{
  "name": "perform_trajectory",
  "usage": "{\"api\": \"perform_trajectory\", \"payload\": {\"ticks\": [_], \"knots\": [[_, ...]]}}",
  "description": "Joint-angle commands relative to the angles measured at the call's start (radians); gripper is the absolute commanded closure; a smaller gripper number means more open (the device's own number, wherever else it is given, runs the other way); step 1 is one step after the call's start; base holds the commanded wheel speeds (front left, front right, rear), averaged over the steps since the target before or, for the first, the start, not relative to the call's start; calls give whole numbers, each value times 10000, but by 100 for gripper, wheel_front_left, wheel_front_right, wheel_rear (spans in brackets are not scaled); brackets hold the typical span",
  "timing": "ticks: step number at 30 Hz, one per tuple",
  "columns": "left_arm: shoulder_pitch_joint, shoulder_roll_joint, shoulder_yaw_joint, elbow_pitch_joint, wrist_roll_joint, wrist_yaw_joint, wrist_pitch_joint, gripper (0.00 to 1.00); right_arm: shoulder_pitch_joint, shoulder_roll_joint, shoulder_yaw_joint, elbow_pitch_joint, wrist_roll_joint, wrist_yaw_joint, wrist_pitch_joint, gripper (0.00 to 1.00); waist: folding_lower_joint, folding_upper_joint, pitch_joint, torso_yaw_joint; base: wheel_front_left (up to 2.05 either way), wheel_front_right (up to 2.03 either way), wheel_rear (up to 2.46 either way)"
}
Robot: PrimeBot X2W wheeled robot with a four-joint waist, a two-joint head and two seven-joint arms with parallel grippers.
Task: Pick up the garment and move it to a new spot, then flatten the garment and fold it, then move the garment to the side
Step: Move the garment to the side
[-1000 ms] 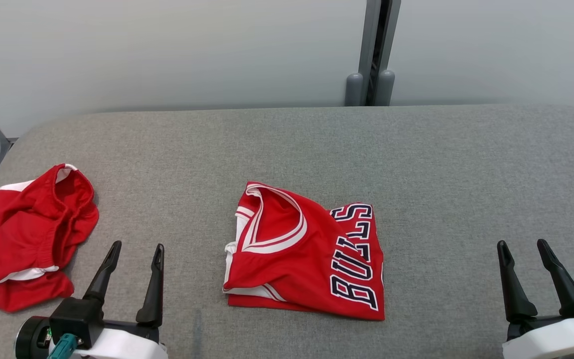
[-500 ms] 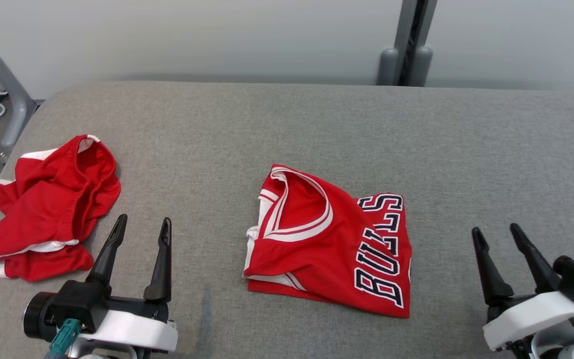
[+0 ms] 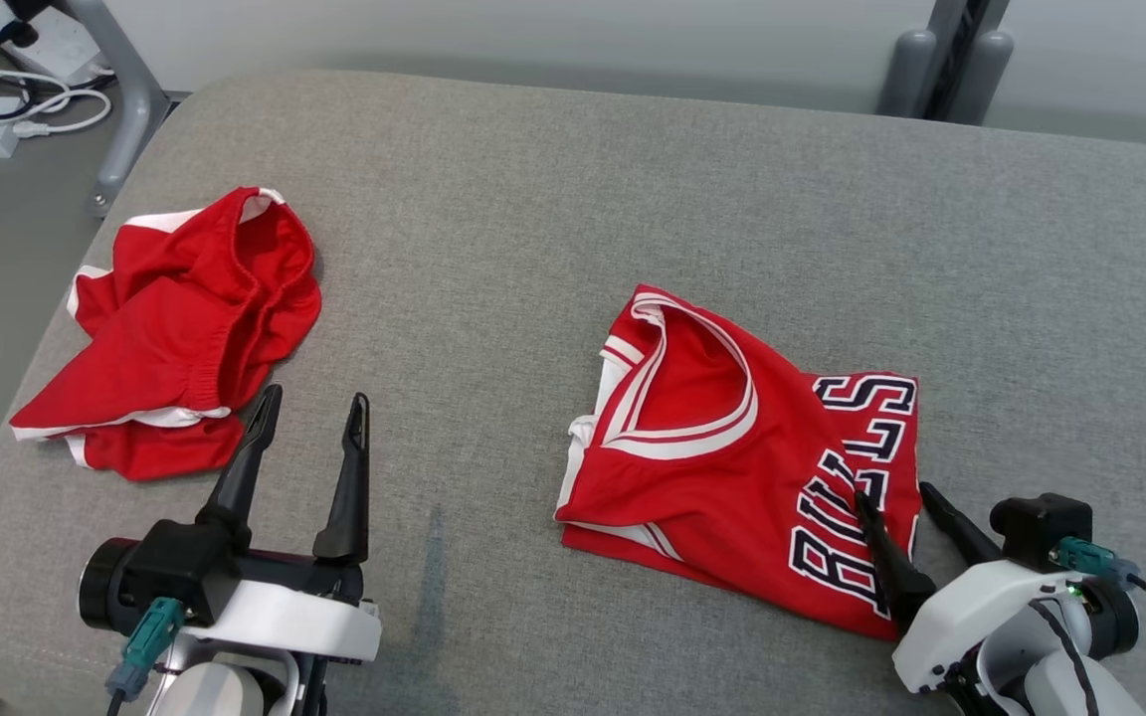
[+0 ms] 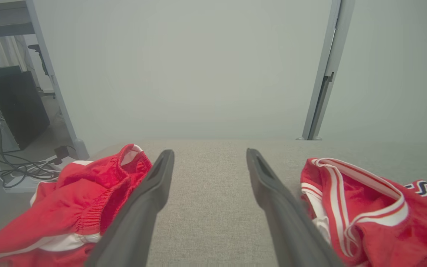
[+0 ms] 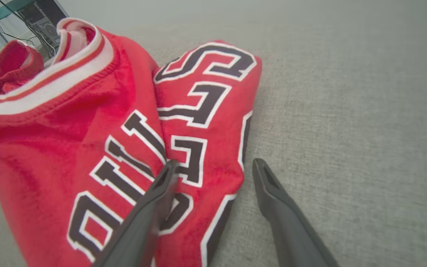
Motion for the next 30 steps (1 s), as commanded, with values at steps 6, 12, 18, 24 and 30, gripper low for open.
{"api": "perform_trajectory", "payload": {"ticks": [6, 12, 18, 24, 30], "knots": [[-210, 8, 96, 133, 5, 8, -74, 0, -501, -235, 647, 710, 589, -4, 245, 100, 0, 0, 81, 17, 0, 0, 0], [-307, 63, 199, 78, 68, -34, -92, 0, -1008, -798, 1238, -54, 361, -5, -266, 100, 0, 0, 58, -437, 0, 0, 0], [-285, 149, 346, -149, 125, -50, -88, 0, -1284, -1721, 1635, -1731, -600, -5, -288, 100, 0, 0, 96, -1340, 0, 0, 0], [-261, 297, 492, -436, 184, 3, -88, 0, -985, -2623, 1778, -3602, -1277, -5, 106, 100, 0, 0, 223, -2561, 0, 0, 0], [-442, 472, 492, -697, 204, -29, -53, 0, -694, -3036, 1540, -4328, -969, -5, 633, 100, 0, 0, 509, -3732, 0, 0, 0]]}}
